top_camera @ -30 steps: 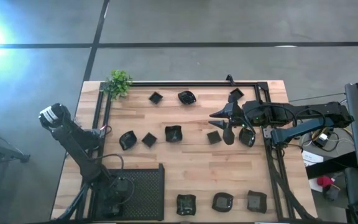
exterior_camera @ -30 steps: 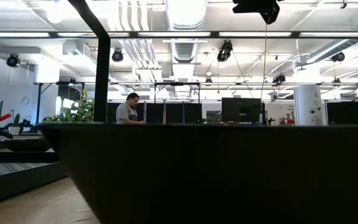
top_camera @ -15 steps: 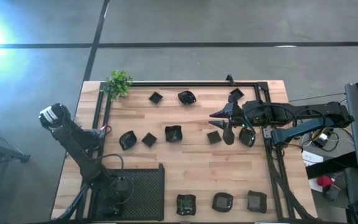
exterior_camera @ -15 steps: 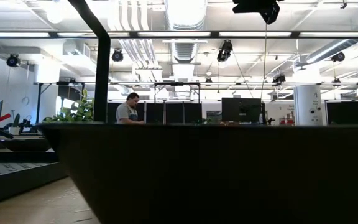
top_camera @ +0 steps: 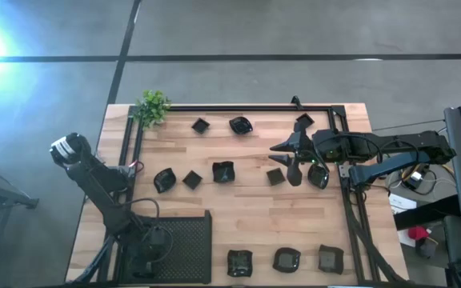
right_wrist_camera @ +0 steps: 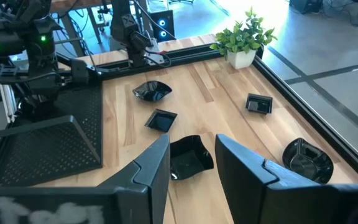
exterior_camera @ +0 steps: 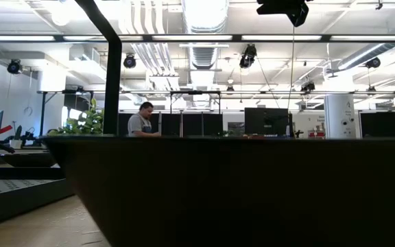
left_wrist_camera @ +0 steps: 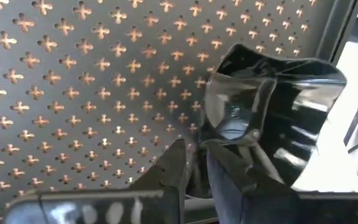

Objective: Pick & Place Mini shaped plates
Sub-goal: Put the distorted square plate on the shelf, then put the leaf shaped plate on the shelf

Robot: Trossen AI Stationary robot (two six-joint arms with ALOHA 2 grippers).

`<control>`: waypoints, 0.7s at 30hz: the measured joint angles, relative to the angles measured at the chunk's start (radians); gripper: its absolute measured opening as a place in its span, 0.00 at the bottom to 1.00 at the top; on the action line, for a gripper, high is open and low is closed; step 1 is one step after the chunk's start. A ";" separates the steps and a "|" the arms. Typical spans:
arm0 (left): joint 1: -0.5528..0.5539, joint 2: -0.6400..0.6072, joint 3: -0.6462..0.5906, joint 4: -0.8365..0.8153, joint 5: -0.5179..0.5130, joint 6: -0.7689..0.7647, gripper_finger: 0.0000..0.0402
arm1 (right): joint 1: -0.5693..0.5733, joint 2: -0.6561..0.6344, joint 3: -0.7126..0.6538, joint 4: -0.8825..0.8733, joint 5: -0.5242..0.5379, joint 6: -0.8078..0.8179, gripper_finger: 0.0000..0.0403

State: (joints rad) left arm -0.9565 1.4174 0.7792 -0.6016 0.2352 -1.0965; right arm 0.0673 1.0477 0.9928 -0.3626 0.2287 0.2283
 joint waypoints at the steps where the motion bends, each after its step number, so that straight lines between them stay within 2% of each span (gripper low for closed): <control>1: 0.001 0.000 0.000 -0.004 0.001 0.011 0.15 | 0.000 0.000 0.000 0.000 0.000 0.000 0.31; 6: 0.001 -0.001 0.000 -0.032 0.008 0.043 0.15 | 0.000 0.000 0.000 0.000 0.000 -0.003 0.31; 14: 0.008 -0.066 0.000 -0.083 0.005 -0.026 0.15 | 0.000 0.000 0.000 0.000 0.000 -0.003 0.31; 17: 0.016 -0.110 0.000 -0.095 -0.033 -0.052 0.15 | 0.000 0.000 0.000 0.000 0.000 -0.003 0.31; 21: 0.036 -0.178 0.000 -0.093 -0.151 -0.063 0.15 | 0.000 0.000 0.000 0.000 0.000 -0.003 0.31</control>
State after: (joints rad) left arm -0.9201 1.2392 0.7792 -0.6949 0.0840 -1.1594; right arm 0.0671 1.0477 0.9924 -0.3626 0.2283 0.2249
